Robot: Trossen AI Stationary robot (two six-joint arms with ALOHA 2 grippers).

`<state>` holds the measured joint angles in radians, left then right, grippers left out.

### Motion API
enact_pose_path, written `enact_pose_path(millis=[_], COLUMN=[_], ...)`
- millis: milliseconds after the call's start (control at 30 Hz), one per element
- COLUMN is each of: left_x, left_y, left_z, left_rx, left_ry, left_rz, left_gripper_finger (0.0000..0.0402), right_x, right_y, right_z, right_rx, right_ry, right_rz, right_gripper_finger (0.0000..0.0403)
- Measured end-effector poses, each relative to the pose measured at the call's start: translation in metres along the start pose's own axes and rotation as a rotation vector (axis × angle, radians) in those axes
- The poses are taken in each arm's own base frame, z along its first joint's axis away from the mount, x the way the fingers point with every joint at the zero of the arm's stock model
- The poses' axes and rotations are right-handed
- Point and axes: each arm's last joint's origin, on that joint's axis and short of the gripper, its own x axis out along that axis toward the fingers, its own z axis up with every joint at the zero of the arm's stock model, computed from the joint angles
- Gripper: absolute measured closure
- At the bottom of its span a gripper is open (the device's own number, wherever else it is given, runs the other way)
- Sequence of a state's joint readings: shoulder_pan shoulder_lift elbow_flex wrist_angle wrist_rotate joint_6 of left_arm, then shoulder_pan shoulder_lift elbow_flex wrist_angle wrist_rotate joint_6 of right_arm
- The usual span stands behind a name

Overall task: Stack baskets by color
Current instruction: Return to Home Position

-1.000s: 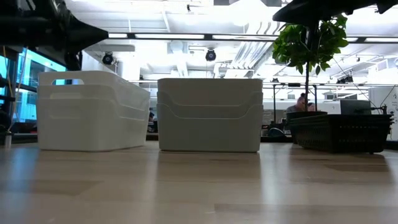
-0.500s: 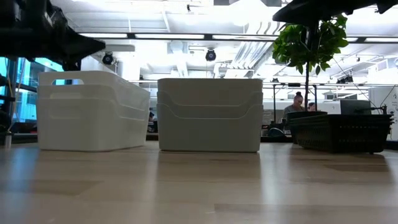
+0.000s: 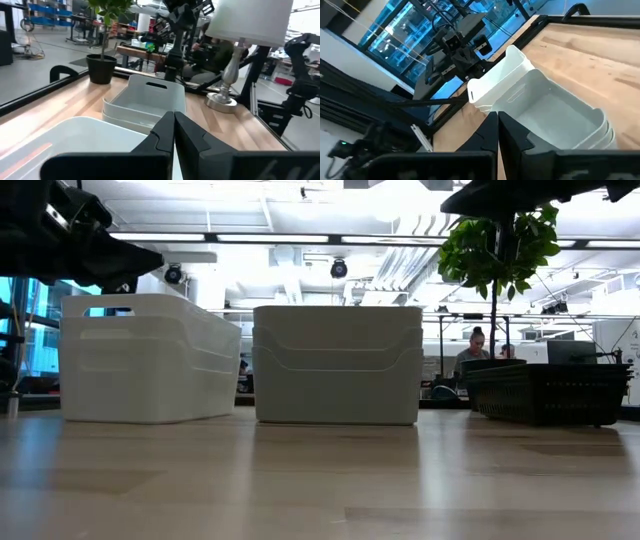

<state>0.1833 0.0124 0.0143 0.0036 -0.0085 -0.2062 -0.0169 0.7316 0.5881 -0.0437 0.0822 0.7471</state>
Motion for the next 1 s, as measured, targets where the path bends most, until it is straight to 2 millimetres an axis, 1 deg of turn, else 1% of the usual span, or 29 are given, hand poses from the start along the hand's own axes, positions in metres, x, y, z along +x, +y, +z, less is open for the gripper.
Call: enact_pose_path(millis=[67,200,333,433,600,667,733,800,900,1000], left_x=[0.0,0.0,0.0,0.0,0.0,0.0,0.0,0.0,0.0,0.0], left_y=[0.0,0.0,0.0,0.0,0.0,0.0,0.0,0.0,0.0,0.0], left_z=[0.0,0.0,0.0,0.0,0.0,0.0,0.0,0.0,0.0,0.0], left_rx=[0.0,0.0,0.0,0.0,0.0,0.0,0.0,0.0,0.0,0.0], left_ry=[-0.001,0.0,0.0,0.0,-0.001,-0.001,0.0,-0.001,-0.001,-0.001], left_rz=[0.003,0.002,0.003,0.002,0.003,0.003,0.002,0.003,0.003,0.003], left_gripper_finger=[0.0401,0.0401,0.0401,0.0401,0.0401,0.0401,0.0401,0.0401,0.0401,0.0401], right_x=[-0.002,-0.006,-0.012,-0.023,-0.05,-0.059,-0.065,-0.065,-0.063,-0.061], right_y=[0.002,0.005,0.007,0.01,0.013,0.01,0.003,-0.007,-0.018,-0.029], right_z=[0.001,0.001,0.003,0.007,0.012,0.006,-0.004,-0.016,-0.029,-0.044], right_rx=[0.0,-0.089,-0.119,-0.179,-0.261,-0.271,-0.272,-0.257,-0.287,-0.318], right_ry=[0.001,0.0,-0.018,-0.041,-0.122,-0.14,-0.157,-0.192,-0.265,-0.268], right_rz=[0.028,0.053,0.084,0.136,0.204,0.244,0.271,0.256,0.267,0.291], right_gripper_finger=[0.0403,0.0403,0.0403,0.0403,0.0403,0.0403,0.0403,0.0403,0.0403,0.0403])
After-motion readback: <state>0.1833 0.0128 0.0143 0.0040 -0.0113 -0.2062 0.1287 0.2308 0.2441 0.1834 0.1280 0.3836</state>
